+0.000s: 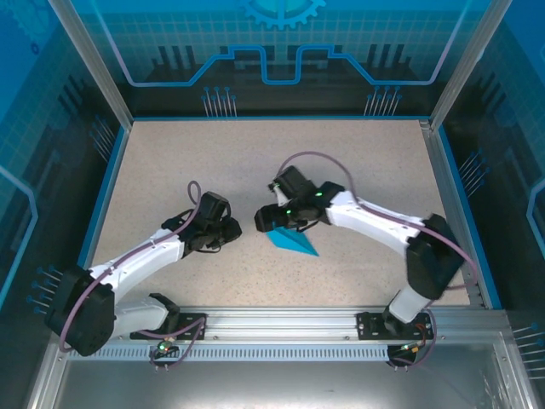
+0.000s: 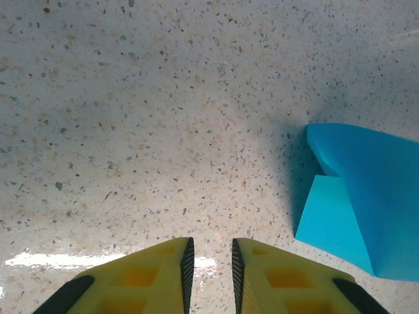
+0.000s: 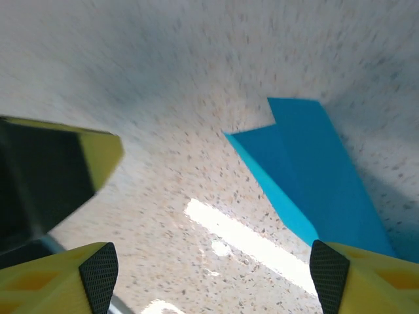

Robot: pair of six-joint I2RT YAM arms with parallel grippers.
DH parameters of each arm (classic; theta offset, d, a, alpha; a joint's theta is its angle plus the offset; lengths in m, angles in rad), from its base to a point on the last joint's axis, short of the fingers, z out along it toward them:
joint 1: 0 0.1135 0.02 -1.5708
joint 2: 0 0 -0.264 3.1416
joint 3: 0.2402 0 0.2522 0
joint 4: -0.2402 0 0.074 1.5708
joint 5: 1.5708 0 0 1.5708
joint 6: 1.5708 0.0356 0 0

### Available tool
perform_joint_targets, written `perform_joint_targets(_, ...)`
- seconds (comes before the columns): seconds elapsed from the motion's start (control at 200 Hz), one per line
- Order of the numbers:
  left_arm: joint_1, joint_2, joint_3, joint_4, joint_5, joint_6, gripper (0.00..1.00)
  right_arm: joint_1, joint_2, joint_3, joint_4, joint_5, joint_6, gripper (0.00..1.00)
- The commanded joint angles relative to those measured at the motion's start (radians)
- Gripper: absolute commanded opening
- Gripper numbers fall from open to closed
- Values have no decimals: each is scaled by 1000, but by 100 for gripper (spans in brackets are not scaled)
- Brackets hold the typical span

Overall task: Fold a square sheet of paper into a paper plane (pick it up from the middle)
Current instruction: Turn over the paper at the center of the table, then pick up the paper from the center of the table.

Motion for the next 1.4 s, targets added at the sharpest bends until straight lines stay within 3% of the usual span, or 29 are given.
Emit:
perform_joint_targets(0.0, 13, -25, -10, -21, -14, -16, 27, -95, -93, -100, 160, -142, 3, 81)
perform_joint_targets(0.125, 12, -20, -1, -23, -8, -13, 27, -167, -127, -153, 180, -253, -38, 78)
perform_joint_targets(0.225, 12, -13, 6, -11, 12, -3, 27, -175, -134, -173, 98, -112, -68, 80)
perform_joint_targets(0.405, 13, 34, 20, -3, 46, 2, 27, -179, -98, -206, 12, -19, -153, 87)
perform_joint_targets(0.54, 12, 65, 27, 6, 57, 3, 27, -174, -83, -251, 45, -73, -212, 99)
perform_joint_targets(0.68, 13, 93, 44, 11, 69, 6, 26, -143, -39, -263, 61, -105, -280, 99)
perform_joint_targets(0.975, 13, 96, 47, -5, 63, 10, 26, -46, 84, -192, 0, 96, -386, 99)
perform_joint_targets(1.22, 12, 91, 42, -3, 55, 7, 27, -16, 111, -173, -7, 185, -417, 80)
perform_joint_targets(1.395, 13, 91, 48, -16, 50, 19, 26, 11, 148, -146, -33, 211, -431, 78)
